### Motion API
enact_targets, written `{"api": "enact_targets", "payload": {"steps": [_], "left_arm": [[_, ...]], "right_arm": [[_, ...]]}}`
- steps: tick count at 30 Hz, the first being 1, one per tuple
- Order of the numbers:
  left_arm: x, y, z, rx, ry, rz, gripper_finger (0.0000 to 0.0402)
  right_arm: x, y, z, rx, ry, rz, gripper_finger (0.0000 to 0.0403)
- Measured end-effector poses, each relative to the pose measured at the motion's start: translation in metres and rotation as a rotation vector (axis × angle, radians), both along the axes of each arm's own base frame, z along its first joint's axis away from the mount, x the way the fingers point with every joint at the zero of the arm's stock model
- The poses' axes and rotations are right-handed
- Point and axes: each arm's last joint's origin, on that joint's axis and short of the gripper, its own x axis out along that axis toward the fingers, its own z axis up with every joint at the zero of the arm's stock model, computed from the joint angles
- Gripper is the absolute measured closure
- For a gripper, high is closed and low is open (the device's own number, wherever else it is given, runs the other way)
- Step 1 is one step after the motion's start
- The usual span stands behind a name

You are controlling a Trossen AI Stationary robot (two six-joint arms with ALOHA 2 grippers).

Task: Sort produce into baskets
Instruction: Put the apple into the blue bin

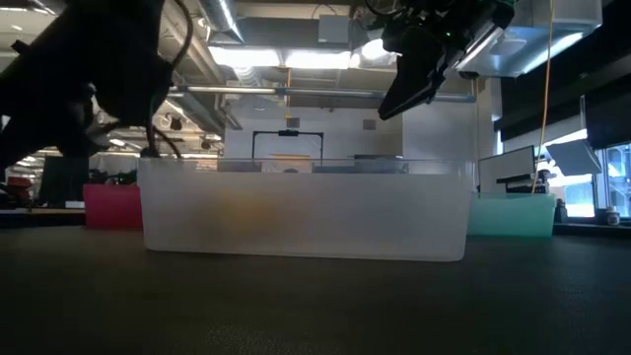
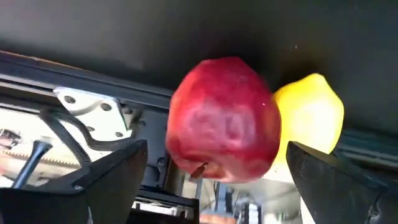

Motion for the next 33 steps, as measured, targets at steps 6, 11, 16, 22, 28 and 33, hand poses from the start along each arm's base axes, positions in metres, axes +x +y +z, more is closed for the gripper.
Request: {"api": "enact_targets", "payload": {"steps": [6,11,16,22,28,33], "left_arm": [[0.005,-0.001,-0.015,-0.047,0.09,-0.058,0.0023],[0.009,-0.002,-0.028,-0.076,0.139,-0.099,0.0029],[0.01,-0.002,-0.032,-0.086,0.159,-0.132,0.0067],[0.009,-0.001,-0.031,-0.095,0.169,-0.146,0.014],[0.018,-0.001,-0.017,-0.093,0.192,-0.216,0.0144],[0.032,-0.002,0.003,-0.042,0.09,-0.253,0.0138]], "right_arm": [[0.0,0.0,0.0,0.0,0.0,0.0,0.0271],[0.0,0.0,0.0,0.0,0.001,0.0,0.0271],[0.0,0.0,0.0,-0.002,0.002,0.002,0.0271],[0.0,0.0,0.0,-0.002,0.002,0.003,0.0271],[-0.001,0.0,-0.001,-0.002,0.015,0.005,0.0271],[-0.008,0.002,0.001,0.006,0.047,0.004,0.0271]]}}
